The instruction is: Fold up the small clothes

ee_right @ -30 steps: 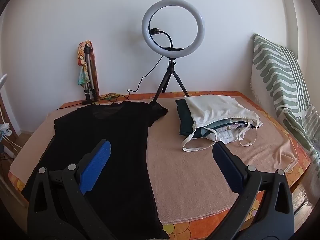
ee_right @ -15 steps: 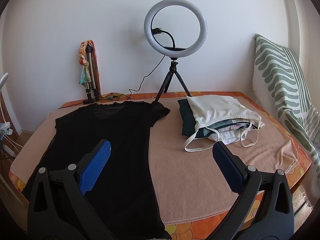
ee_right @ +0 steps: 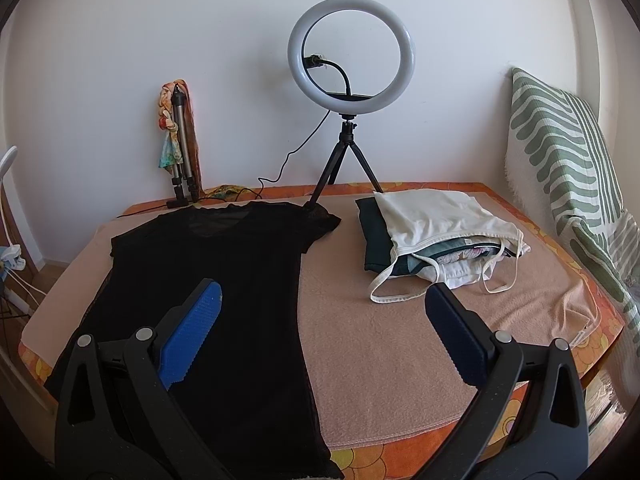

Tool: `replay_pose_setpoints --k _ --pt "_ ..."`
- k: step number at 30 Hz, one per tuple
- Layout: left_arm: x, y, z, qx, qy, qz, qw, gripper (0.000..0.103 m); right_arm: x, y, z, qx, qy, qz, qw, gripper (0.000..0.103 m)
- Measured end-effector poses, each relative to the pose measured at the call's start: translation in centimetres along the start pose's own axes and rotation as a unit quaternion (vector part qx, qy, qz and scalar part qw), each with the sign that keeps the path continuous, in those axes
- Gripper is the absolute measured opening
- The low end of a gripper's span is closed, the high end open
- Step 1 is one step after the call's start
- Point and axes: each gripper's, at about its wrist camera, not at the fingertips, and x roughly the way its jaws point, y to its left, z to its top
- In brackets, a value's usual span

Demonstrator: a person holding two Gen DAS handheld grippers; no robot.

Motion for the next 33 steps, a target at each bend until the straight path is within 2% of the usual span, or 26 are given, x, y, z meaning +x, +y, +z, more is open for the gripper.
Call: replay_pose_setpoints --k 33 --pt "-0.18 -0.10 0.13 -0.002 -0.005 0.002 1.0000 0.103 -0.03 0.00 0.03 -0.001 0.000 -0.001 1.000 0.103"
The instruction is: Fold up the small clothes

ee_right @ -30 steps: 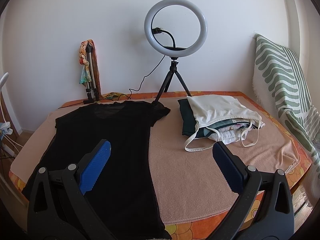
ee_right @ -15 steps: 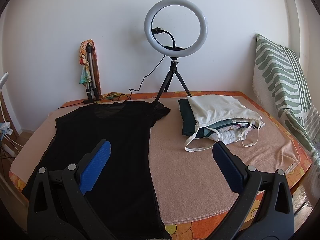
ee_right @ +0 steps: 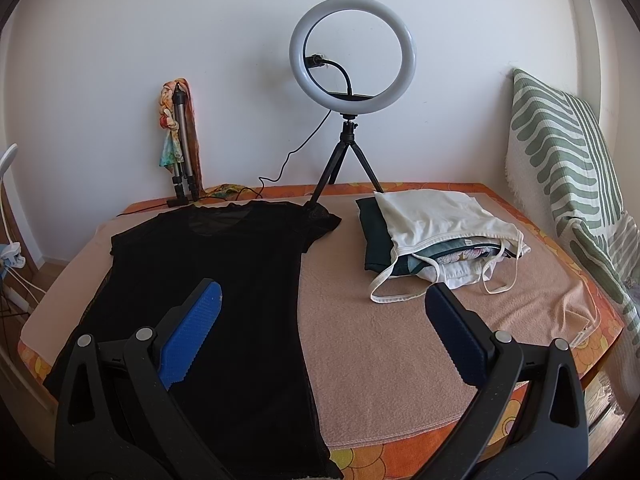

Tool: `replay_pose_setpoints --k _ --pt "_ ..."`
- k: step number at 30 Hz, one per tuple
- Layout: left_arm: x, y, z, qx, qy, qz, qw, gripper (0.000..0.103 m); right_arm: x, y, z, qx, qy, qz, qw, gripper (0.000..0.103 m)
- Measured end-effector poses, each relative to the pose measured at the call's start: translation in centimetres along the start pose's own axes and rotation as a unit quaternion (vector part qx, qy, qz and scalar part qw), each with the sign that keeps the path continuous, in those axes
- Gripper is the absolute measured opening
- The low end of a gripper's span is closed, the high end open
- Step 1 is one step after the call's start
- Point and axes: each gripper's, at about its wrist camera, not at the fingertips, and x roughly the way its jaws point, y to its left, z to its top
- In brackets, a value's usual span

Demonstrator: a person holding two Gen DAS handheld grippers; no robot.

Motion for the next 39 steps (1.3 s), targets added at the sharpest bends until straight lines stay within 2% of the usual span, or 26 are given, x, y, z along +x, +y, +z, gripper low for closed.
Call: replay_pose_setpoints --k 21,25,30,34,35,38,39 --pt "0.1 0.2 -0.5 0.000 0.004 0.002 1.0000 0.103 0.3 0.8 -0.2 -0.002 0.003 0.004 1.000 0.103" --pt "0.7 1.1 -1.1 -0.008 0.021 -0.015 0.9996 0.103 0.8 1.0 0.0 0.007 0.011 0.023 1.000 0.103" --pt "1.9 3.6 -2.9 -0.052 0.045 -0.035 0.9970 0.103 1.6 1.8 1.2 0.019 0.037 0.068 0.997 0.090" --pt "2.7 5.5 -4.4 -0.070 0.058 -0.030 0.9955 0.091 2.9 3.8 2.7 0.016 0.079 0.129 0.988 0.080" --pt "3.0 5.9 -4.8 -0.073 0.065 -0.027 0.9948 0.090 3.3 4.7 3.2 0.008 0.089 0.143 0.986 0.074" --pt "4.0 6.9 -6.1 -0.085 0.097 -0.037 0.9910 0.082 3.9 7.7 5.0 -0.022 0.097 0.170 0.980 0.066" --pt "4.3 7.2 -6.6 -0.090 0.107 -0.042 0.9893 0.073 4.0 8.7 5.6 -0.031 0.099 0.179 0.978 0.066"
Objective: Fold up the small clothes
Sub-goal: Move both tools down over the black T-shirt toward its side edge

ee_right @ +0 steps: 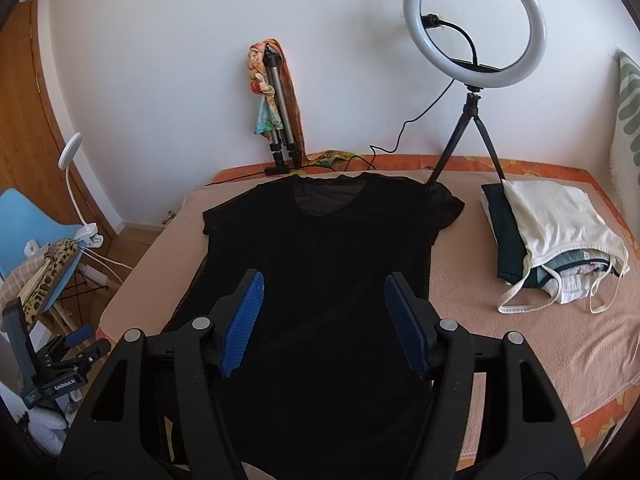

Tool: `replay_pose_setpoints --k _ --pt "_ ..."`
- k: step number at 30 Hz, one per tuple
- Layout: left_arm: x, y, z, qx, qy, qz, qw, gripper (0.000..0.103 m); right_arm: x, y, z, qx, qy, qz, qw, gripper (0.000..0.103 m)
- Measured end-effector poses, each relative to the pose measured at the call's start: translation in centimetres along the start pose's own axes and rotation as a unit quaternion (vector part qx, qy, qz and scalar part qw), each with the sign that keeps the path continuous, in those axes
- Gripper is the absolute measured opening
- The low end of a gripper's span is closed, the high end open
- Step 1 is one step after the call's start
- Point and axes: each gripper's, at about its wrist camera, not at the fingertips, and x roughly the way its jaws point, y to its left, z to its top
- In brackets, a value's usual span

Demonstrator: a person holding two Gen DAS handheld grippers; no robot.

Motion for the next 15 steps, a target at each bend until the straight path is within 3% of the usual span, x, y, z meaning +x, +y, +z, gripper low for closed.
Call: replay_pose_setpoints --k 2,5,12,15 --pt "0.6 0.7 -0.6 -0.008 0.019 -0.007 0.9998 0.066 1.0 1.8 1.5 -0.017 0.010 0.018 1.000 0.062" --pt "1.2 1.4 -1.2 -0.014 0.039 -0.007 0.9991 0.066 2.5 4.4 3.6 -0.033 0.027 0.048 0.998 0.057" --pt "3.0 1.9 -2.5 -0.010 0.081 -0.014 0.9965 0.066 9.0 9.6 8.4 -0.046 0.096 0.098 0.989 0.057" --pt "3.7 1.9 -2.8 -0.012 0.089 -0.015 0.9958 0.054 12.8 12.2 10.1 -0.060 0.125 0.113 0.984 0.057"
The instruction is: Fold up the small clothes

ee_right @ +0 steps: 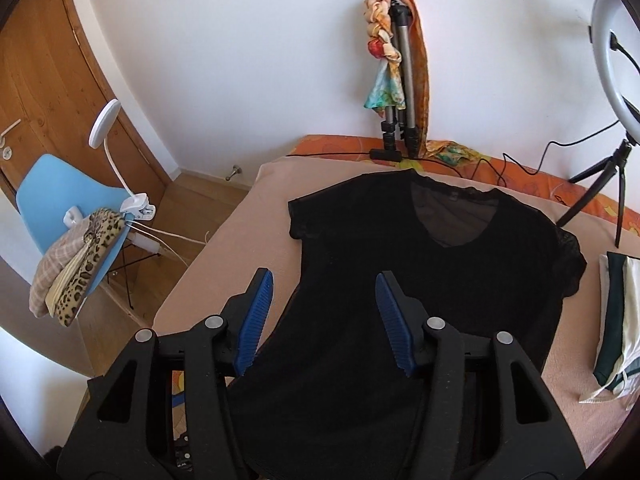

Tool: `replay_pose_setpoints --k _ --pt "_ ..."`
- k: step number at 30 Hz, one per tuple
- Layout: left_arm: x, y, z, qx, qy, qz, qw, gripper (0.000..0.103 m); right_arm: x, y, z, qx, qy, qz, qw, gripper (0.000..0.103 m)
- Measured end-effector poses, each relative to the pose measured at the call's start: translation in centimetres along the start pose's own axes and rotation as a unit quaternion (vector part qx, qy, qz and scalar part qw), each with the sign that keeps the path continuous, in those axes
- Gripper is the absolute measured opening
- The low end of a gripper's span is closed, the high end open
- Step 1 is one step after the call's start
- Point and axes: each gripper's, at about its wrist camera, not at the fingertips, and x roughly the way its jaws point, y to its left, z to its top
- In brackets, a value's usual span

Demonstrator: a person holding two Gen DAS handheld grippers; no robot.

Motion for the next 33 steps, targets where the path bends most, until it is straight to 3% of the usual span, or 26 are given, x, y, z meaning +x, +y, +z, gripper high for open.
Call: replay_pose_setpoints --k 7,15,20,22,27,30,33 --pt "1.0 0.9 -0.3 -0.009 0.022 -0.007 0.9997 0.051 10.6 2.9 4.7 -0.011 0.069 0.008 0.998 0.057" --pt "1.7 1.0 -0.5 -0.004 0.034 -0.020 0.9992 0.046 22.5 5.1 7.0 -0.009 0.121 0.001 0.993 0.057" --pt "1.8 1.2 -0.4 -0.010 0.035 -0.032 0.9988 0.029 28.7 6.4 7.3 -0.021 0.145 -0.015 0.989 0.057" --pt "1.9 1.5 -0.4 -0.017 0.038 -0.044 0.9982 0.017 30.7 6.7 7.1 -0.027 0.150 -0.027 0.988 0.057" --pt "2.0 1.8 -0.4 -0.031 0.040 -0.067 0.9964 0.006 34.0 6.8 6.4 -0.044 0.163 -0.063 0.984 0.057" --pt "2.0 2.3 -0.5 -0.044 0.039 -0.080 0.9951 0.003 34.6 6.8 6.2 -0.061 0.161 -0.078 0.982 0.051" --pt "1.9 2.4 -0.2 -0.050 0.038 -0.085 0.9944 0.003 34.9 6.7 6.5 -0.079 0.160 -0.094 0.979 0.031"
